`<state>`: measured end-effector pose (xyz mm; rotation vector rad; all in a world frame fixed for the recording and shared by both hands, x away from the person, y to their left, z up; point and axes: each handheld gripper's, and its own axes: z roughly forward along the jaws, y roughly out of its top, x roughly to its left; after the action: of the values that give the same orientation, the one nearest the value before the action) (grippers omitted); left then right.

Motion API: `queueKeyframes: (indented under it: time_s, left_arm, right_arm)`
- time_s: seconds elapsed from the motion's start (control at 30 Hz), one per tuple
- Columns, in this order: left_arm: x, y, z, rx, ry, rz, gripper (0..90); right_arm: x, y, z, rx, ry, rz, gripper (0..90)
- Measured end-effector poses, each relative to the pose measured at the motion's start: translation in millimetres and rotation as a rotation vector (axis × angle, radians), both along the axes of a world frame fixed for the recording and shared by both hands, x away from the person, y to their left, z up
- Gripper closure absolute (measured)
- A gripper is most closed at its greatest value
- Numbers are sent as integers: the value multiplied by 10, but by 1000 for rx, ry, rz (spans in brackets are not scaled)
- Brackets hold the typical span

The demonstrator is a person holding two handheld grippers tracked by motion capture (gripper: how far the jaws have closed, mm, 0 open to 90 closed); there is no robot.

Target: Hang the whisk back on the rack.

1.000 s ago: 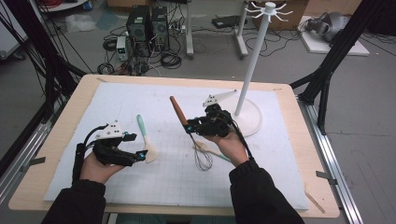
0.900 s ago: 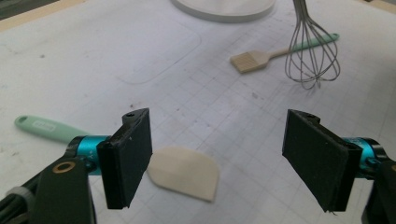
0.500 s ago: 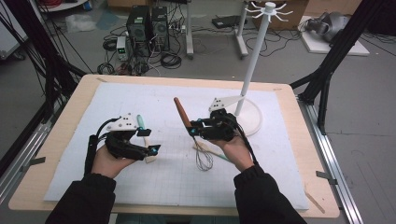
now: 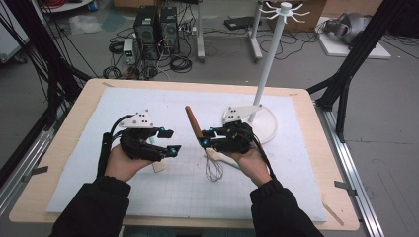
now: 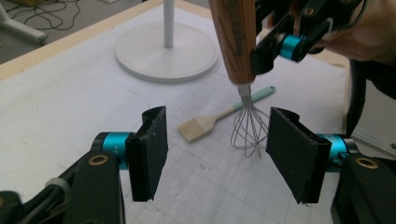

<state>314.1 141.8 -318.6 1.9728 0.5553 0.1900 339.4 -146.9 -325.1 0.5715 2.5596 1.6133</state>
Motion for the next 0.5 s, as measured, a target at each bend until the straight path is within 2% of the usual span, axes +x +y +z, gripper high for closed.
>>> queueKeyframes:
  time_s: [0.3,0.5]
  left_arm:
    - [54,-133,211,-40,-17,-50,444]
    - [80,-152,265,-65,-12,-68,497]
  right_arm:
    - [-50,71,-3,7,-22,30,701]
    - [-74,121,-15,3,-45,48,700]
